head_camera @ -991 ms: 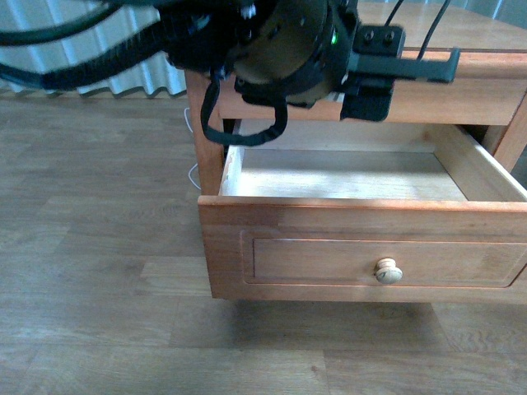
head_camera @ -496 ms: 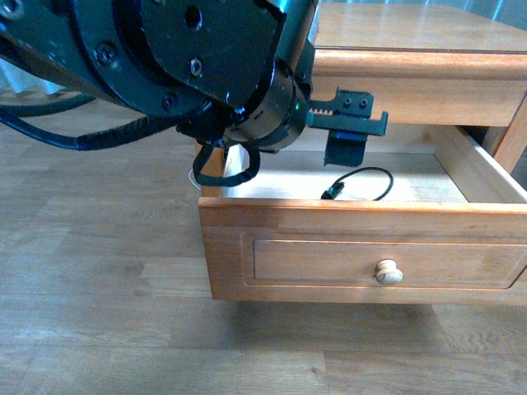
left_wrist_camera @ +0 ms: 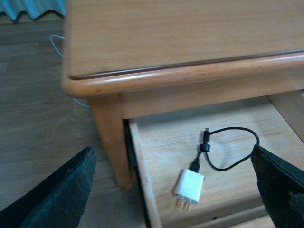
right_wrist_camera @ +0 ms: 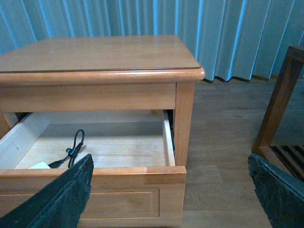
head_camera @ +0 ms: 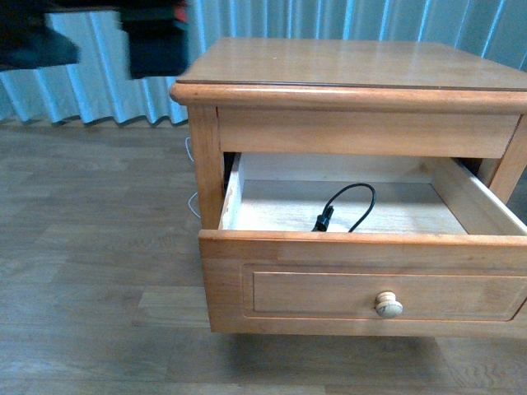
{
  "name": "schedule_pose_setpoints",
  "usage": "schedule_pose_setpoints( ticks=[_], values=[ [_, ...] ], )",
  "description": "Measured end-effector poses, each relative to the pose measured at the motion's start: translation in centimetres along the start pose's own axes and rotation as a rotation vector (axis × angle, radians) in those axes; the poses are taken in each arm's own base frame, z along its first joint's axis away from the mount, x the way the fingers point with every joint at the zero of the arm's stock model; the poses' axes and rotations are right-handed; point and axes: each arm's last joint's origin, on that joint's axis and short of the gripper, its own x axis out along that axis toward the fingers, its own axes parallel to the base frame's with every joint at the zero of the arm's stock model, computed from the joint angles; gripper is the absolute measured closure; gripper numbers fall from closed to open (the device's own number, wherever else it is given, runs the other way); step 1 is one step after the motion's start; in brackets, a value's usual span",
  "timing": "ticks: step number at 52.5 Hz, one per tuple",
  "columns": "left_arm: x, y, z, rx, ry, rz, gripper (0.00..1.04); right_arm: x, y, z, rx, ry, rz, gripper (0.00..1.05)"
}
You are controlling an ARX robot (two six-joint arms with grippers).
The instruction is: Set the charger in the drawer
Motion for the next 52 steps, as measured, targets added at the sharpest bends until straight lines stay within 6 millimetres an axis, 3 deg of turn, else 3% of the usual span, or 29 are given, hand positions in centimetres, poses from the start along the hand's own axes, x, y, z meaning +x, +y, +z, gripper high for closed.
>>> schedule_pose_setpoints(
  ticks=[11,20,25,32,39,41,52],
  values=[
    [-8.1,3.2,-1.4,-0.015,-0.035,0.039,0.06,0.0,0.0,0.0,0.0,0.0,0.0,0.08],
    [-13.8,5.2,-4.3,-0.047,-0.059,0.106,0.06,0.0,0.0,0.0,0.0,0.0,0.0,0.08],
    [-15.2,5.5,-4.5,-0.056,-0.112,0.131,0.06,0.0,0.0,0.0,0.0,0.0,0.0,0.08],
    [-15.2,5.5,-4.6,-0.049,-0.124,0.137,0.08,0.0,0.0,0.0,0.0,0.0,0.0,0.08],
    [-15.1,6.0,-6.5,-0.021,-0.303,0.199,0.35,0.0,0.0,0.0,0.0,0.0,0.0,0.08],
    [-15.1,6.1,-7.3,-0.015,-0.309,0.2,0.46,0.0,0.0,0.0,0.0,0.0,0.0,0.08],
    [-14.8,7.3,-9.9,-0.009,-0.292,0.211,0.82,0.0,0.0,0.0,0.0,0.0,0.0,0.08]
  ],
)
